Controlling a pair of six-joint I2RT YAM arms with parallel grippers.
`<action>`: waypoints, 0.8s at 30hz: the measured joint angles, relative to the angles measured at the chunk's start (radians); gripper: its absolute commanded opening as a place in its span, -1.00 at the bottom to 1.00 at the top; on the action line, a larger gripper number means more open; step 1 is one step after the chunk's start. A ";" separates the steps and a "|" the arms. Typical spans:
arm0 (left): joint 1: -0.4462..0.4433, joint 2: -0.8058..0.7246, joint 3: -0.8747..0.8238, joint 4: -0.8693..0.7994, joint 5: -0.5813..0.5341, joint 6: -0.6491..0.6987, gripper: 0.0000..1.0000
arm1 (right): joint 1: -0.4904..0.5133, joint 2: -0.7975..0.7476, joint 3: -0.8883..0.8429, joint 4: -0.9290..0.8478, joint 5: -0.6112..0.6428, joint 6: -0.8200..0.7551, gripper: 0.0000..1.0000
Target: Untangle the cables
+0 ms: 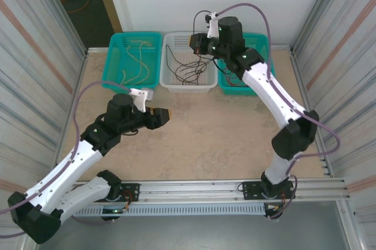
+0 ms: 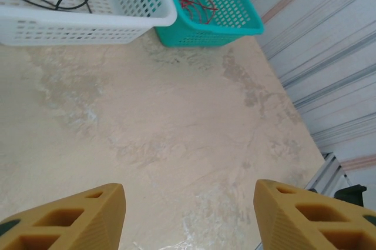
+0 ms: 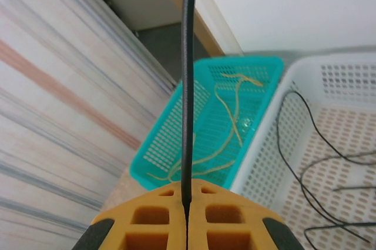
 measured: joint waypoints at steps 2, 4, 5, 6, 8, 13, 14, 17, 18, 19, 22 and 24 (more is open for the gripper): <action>0.000 0.000 0.000 -0.013 -0.009 0.008 0.23 | -0.017 0.064 0.048 -0.006 -0.014 0.003 -1.00; 0.000 0.000 0.000 -0.023 -0.019 0.017 0.24 | -0.033 0.118 0.089 -0.021 -0.025 0.006 -1.00; 0.000 0.000 0.000 -0.026 -0.025 0.021 0.25 | -0.039 0.140 0.108 -0.026 -0.028 0.008 -1.00; 0.000 0.000 0.000 -0.029 -0.029 0.026 0.25 | -0.044 0.164 0.132 -0.037 -0.031 0.008 -1.00; 0.000 0.000 0.000 -0.037 -0.043 0.037 0.26 | -0.053 0.208 0.188 -0.058 -0.034 0.008 -1.00; 0.001 0.000 0.000 -0.055 -0.056 0.056 0.26 | -0.058 0.284 0.305 -0.106 -0.030 0.007 -0.81; 0.001 -0.001 0.000 -0.055 -0.060 0.059 0.27 | -0.060 0.293 0.320 -0.113 -0.027 0.008 -0.74; 0.001 -0.009 -0.002 -0.056 -0.066 0.064 0.28 | -0.068 0.321 0.373 -0.135 -0.023 0.020 -0.43; 0.001 -0.014 -0.003 -0.055 -0.069 0.064 0.28 | -0.073 0.336 0.400 -0.148 -0.022 0.024 -0.32; 0.001 -0.019 -0.005 -0.055 -0.069 0.065 0.29 | -0.080 0.354 0.431 -0.162 -0.022 0.029 -0.25; 0.003 -0.028 -0.008 -0.056 -0.073 0.067 0.30 | -0.098 0.391 0.484 -0.196 -0.018 0.030 -0.18; 0.003 -0.028 -0.008 -0.056 -0.077 0.068 0.31 | -0.108 0.394 0.486 -0.221 -0.015 0.030 -0.13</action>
